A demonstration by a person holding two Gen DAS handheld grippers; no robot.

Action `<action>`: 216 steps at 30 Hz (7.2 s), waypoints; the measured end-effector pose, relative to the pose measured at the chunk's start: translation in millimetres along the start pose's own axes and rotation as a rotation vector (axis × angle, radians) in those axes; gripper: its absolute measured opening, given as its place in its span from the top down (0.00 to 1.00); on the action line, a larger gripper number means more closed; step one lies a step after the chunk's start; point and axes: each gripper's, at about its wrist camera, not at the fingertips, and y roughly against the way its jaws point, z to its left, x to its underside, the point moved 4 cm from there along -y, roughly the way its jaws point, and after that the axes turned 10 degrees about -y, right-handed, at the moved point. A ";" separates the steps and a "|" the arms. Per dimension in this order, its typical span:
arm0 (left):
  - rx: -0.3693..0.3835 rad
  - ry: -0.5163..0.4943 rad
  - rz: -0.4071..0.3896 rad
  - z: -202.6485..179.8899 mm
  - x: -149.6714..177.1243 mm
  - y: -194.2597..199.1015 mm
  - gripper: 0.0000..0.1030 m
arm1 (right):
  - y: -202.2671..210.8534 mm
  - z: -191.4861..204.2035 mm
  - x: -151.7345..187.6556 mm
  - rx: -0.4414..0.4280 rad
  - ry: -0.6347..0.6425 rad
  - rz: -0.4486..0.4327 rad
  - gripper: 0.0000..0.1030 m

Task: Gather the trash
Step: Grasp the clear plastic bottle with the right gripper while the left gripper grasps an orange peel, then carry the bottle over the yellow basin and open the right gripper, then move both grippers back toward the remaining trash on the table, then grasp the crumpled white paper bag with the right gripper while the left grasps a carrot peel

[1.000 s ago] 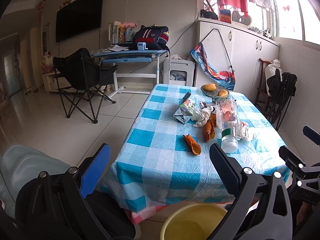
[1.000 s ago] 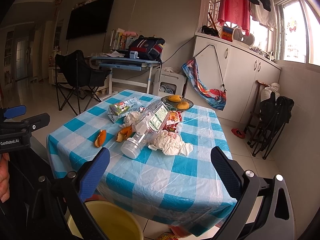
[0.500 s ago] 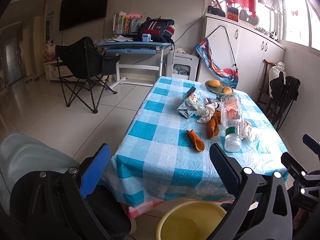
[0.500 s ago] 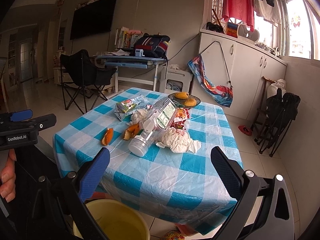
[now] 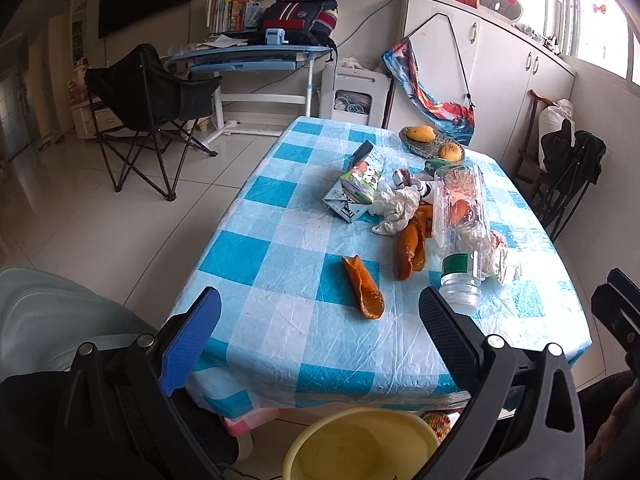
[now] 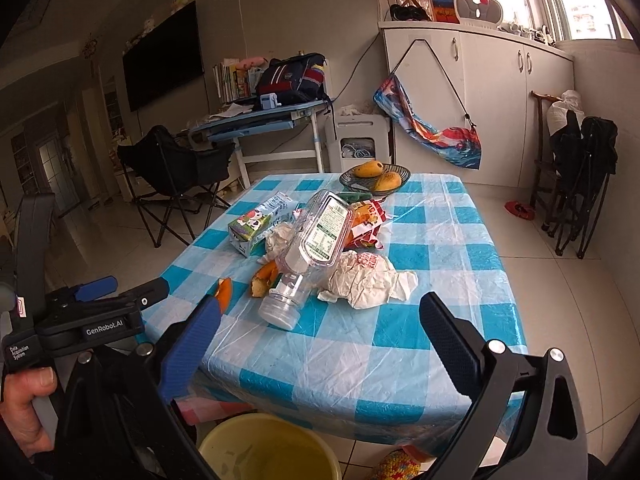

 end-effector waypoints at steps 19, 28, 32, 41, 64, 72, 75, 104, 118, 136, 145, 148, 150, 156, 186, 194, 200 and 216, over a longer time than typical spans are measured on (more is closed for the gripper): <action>0.011 0.021 0.143 -22.2 -9.4 -88.8 0.12 | -162.2 -29.6 -17.5 -0.142 -0.299 0.404 0.27; 0.110 -0.056 0.156 -41.1 -11.3 -98.9 0.84 | -163.2 -32.1 -22.2 -0.218 -0.313 0.387 0.43; 0.130 -0.037 0.110 -37.3 -13.8 -85.2 0.85 | -155.8 -31.3 -29.8 -0.287 -0.343 0.349 0.45; 0.116 0.022 0.037 -7.3 -14.2 -49.7 0.85 | -109.5 -8.9 -41.7 -0.403 -0.319 0.270 0.48; 0.087 0.016 -0.063 23.9 25.7 40.1 0.85 | -23.6 38.9 104.8 -0.344 -0.186 0.482 0.47; 0.094 -0.007 -0.052 22.1 39.9 50.5 0.85 | -31.7 37.2 133.6 -0.267 -0.149 0.588 0.46; 0.098 -0.019 -0.044 19.2 43.1 50.9 0.85 | -37.5 33.0 147.1 -0.215 -0.144 0.641 0.43; 0.136 -0.081 0.039 -4.7 69.8 51.2 0.38 | -16.2 -24.6 90.1 -0.012 -0.270 0.308 0.30; 0.056 0.021 -0.046 20.7 58.9 59.3 0.26 | -14.8 -12.0 89.6 0.016 -0.193 0.280 0.26; 0.053 0.020 -0.044 20.6 60.8 57.9 0.24 | -16.3 -9.0 92.6 0.022 -0.181 0.282 0.26; 0.053 0.019 -0.041 19.3 61.4 56.4 0.24 | -15.6 -13.3 88.9 0.030 -0.195 0.262 0.26; 0.053 0.019 -0.041 19.2 61.3 56.4 0.24 | -15.7 -13.3 89.2 0.029 -0.189 0.264 0.26; 0.053 0.021 -0.042 19.2 61.2 56.5 0.24 | -15.8 -12.3 89.6 0.030 -0.185 0.265 0.26; 0.077 0.024 -0.027 13.5 55.7 49.5 0.24 | -23.2 -16.9 68.7 0.033 -0.193 0.245 0.26; 0.110 -0.062 0.084 -59.5 -39.5 -97.6 0.22 | -136.0 -46.2 23.2 0.133 -0.066 0.355 0.34; 0.131 -0.098 0.153 -73.9 -37.3 -133.9 0.41 | -141.2 -47.8 20.2 0.094 -0.067 0.369 0.70; 0.185 -0.142 0.151 -83.2 -36.9 -128.0 0.82 | -141.1 -42.6 19.6 0.041 -0.104 0.376 0.78; 0.292 -0.043 0.109 -42.7 -1.4 -51.1 0.83 | -85.2 -23.1 25.0 -0.069 -0.194 0.318 0.79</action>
